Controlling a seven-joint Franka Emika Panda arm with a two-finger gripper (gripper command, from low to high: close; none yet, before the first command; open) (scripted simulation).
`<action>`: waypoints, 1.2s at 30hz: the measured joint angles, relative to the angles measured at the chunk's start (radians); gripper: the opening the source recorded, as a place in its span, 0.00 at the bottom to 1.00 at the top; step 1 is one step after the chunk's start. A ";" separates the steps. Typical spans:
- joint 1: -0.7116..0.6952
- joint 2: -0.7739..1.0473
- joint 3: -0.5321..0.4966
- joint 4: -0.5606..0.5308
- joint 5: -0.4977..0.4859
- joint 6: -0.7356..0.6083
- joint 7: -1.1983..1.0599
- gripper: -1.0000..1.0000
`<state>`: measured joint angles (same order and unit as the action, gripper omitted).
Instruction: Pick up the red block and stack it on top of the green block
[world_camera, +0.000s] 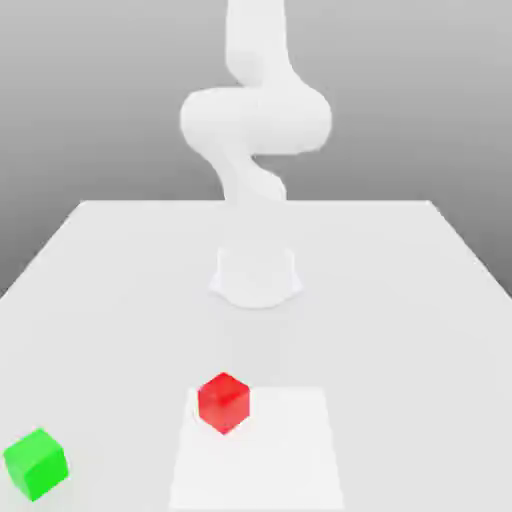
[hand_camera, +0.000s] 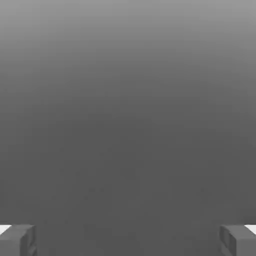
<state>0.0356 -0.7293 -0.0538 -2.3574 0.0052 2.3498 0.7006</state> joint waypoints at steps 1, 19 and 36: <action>0.019 0.035 -0.027 -0.027 0.000 0.023 -0.046 0.50; 0.168 0.692 -0.275 -0.482 -0.027 0.469 -0.848 0.50; 0.046 0.949 -0.085 -0.452 0.249 0.672 -1.064 0.00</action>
<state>0.0820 0.2194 -0.1388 -2.8093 0.2547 3.0223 -0.3632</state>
